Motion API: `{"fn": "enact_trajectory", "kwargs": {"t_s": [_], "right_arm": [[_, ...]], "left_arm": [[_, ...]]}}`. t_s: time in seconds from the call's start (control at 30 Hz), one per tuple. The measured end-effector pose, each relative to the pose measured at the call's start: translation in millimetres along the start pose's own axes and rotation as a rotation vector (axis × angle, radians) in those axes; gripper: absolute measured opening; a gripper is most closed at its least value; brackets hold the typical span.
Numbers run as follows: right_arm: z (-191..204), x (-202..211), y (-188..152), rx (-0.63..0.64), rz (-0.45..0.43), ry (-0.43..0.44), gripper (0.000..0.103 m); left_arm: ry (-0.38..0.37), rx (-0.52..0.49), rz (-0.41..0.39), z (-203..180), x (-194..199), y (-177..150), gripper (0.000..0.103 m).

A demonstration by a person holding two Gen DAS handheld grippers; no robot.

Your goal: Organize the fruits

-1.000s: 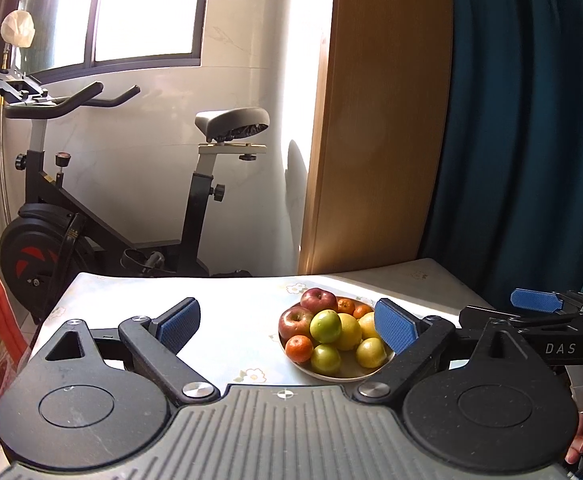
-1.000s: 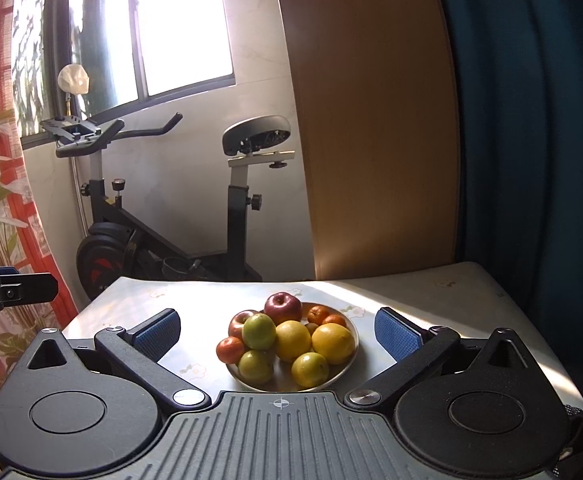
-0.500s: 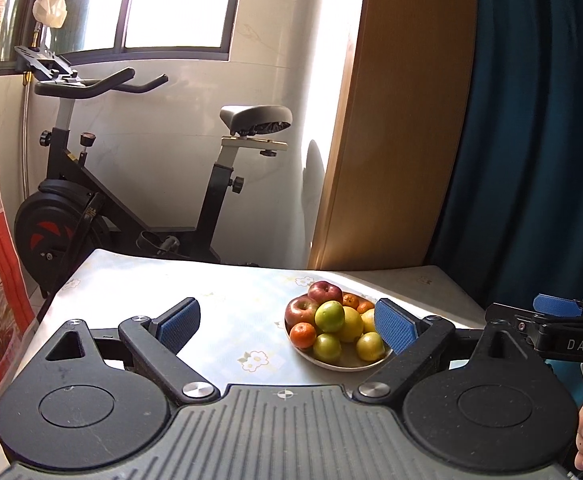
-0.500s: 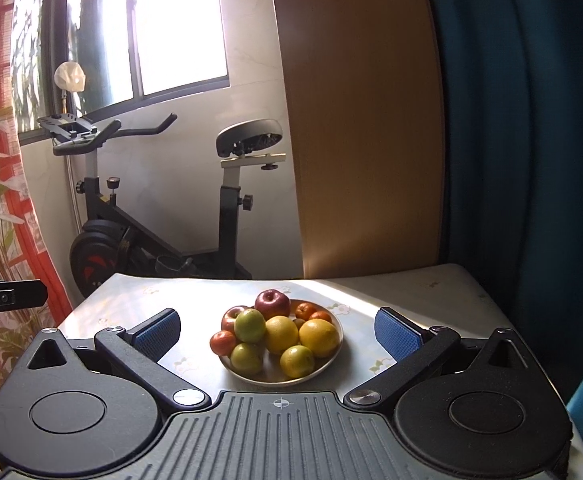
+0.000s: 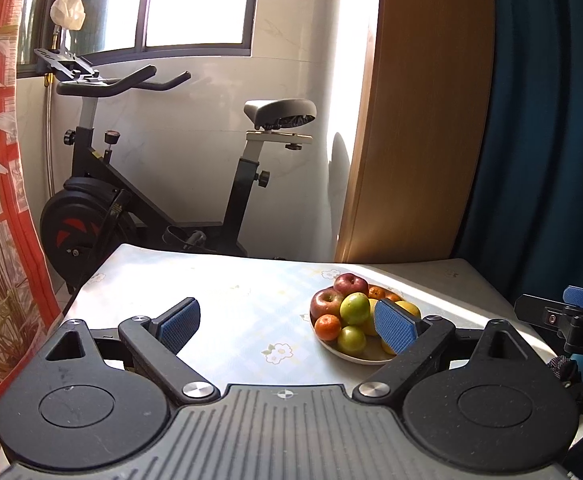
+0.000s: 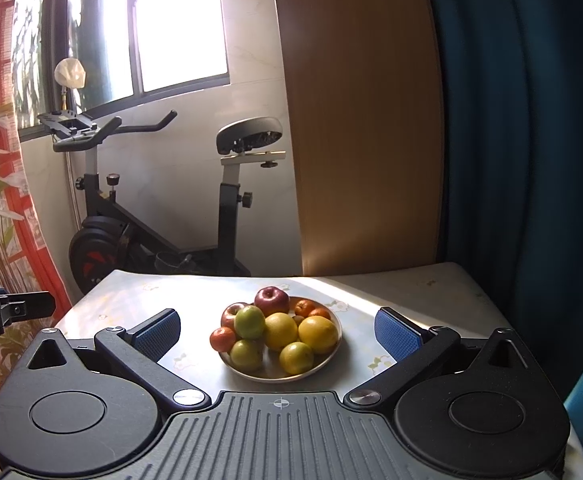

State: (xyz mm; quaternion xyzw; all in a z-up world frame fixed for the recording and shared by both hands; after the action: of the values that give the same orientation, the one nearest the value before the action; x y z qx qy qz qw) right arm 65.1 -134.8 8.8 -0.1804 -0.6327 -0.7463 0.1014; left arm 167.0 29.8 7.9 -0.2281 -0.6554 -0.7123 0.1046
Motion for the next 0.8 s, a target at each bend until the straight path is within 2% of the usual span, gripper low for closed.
{"fn": "enact_trajectory", "kwargs": {"t_s": [0.8], "right_arm": [[-1.4, 0.3, -0.5, 0.004, 0.0, -0.005, 0.103]], "left_arm": [[-0.049, -0.076, -0.016, -11.7, 16.9, -5.2, 0.095]]}}
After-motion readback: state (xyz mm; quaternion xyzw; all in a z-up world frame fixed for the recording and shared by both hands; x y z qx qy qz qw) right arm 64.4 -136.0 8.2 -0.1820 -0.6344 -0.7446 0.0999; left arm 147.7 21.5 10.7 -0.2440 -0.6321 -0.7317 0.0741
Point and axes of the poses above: each gripper's, at about its wrist camera, not at the fingertips, and x roughly against the way its jaws point, z to its left, y to its top, the point moved 6 cm from there along -x, roughly the way its jaws point, and after that the axes turned 11 degrees about y, right-handed, at the moved point
